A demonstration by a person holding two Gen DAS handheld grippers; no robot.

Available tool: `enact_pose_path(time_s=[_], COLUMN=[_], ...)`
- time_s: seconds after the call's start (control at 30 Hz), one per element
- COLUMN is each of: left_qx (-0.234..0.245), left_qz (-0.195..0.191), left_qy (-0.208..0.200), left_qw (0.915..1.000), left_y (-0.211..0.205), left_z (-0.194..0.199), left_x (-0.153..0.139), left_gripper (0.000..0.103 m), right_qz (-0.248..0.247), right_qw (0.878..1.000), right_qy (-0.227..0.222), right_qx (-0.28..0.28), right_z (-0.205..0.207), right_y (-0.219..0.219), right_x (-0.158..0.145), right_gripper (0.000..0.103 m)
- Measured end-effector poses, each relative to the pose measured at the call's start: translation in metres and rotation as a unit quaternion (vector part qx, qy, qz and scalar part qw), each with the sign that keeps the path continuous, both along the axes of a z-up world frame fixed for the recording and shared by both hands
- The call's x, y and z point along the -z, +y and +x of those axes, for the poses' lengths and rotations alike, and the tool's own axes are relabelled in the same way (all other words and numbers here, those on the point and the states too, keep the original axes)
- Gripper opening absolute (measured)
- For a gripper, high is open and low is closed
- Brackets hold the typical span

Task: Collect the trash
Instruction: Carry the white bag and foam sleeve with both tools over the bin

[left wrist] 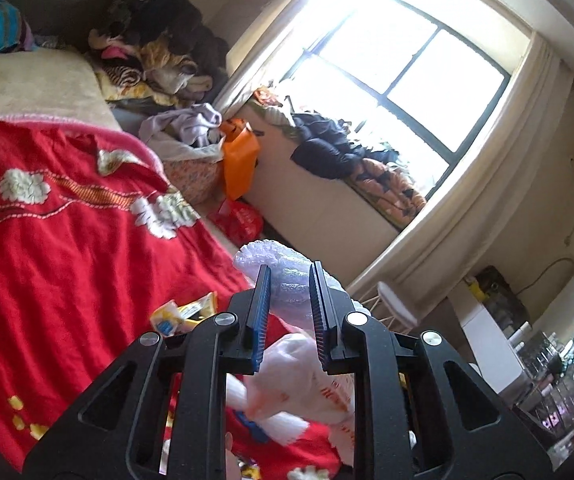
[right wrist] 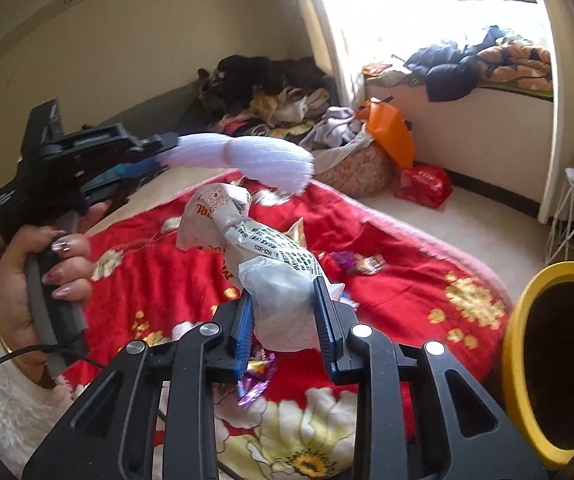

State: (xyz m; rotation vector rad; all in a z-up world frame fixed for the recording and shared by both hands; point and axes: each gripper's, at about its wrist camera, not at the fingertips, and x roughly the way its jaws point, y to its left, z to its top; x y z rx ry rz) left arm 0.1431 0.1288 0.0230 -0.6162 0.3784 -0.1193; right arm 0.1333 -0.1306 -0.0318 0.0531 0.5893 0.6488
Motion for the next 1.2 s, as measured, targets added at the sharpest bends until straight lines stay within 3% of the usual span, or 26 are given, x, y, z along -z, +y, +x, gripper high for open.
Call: enact_pose_path(time_s=[0.7,1.2], left_qx=[0.057,0.107], left_qz=[0.03,0.069], left_qy=[-0.041,-0.03], left_qw=[0.9971,0.9914], left_y=[-0.055,-0.105], left_z=[-0.01,-0.006], left_x=[-0.025,-0.021], left_gripper=[0.013,0.013], right_qz=[0.038,0.07], right_qw=[0.987,0.971], right_qy=[-0.007,-0.006], right_qx=[0.154,0.23], right_z=[0.01,0.008], right_y=[-0.106,-0.172], right_x=[-0.006,-0.006], right_gripper=[0.026,0.026])
